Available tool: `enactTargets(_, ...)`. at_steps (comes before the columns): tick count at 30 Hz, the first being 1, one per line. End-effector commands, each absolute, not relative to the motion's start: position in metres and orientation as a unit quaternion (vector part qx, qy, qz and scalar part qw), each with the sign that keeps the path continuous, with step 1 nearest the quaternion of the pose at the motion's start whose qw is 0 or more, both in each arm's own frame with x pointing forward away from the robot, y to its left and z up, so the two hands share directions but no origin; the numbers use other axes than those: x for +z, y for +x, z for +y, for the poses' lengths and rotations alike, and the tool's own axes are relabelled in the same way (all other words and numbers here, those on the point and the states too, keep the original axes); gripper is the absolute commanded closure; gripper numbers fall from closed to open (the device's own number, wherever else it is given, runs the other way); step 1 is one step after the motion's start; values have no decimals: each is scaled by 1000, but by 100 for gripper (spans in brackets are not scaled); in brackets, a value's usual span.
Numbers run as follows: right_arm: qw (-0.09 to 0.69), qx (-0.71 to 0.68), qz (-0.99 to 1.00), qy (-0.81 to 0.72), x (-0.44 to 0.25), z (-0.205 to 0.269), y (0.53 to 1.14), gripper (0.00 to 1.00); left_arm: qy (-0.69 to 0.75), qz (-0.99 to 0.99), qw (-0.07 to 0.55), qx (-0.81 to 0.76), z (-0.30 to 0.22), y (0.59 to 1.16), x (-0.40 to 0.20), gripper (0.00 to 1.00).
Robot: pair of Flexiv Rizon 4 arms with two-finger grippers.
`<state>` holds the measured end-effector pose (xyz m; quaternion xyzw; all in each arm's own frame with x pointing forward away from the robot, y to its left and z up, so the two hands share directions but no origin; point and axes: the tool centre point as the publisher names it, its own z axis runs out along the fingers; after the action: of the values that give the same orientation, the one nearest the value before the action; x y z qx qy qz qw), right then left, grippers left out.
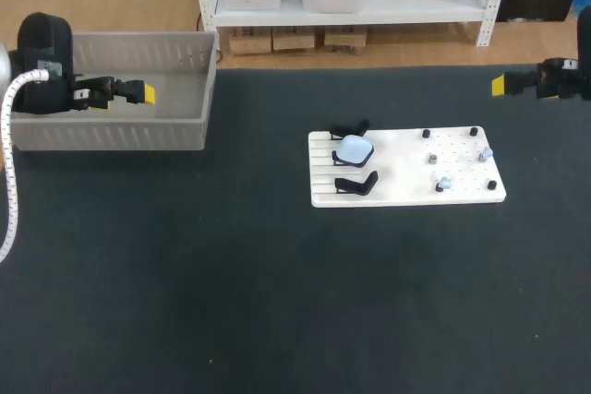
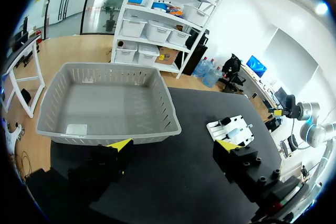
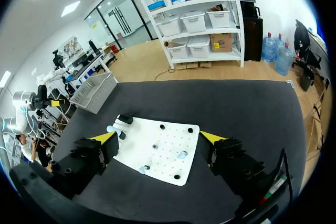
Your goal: Pick up each earbud case from the left stands, insert the matching earbuds, close the lid, and place the case in the box.
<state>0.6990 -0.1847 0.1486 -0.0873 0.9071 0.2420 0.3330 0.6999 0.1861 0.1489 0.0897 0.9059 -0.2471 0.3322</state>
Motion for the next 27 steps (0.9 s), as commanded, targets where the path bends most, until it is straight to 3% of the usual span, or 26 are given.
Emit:
enactTargets(1,333,241,907,-87,149,-185,699,0,88,908,330,-244,185,700,150,0)
enactTargets(13,333,241,907,-87,149,-185,699,0,88,908,330,-244,185,700,150,0)
enactTargets(27,333,241,907,-87,149,-185,699,0,330,793,393,-328,157,699,175,0)
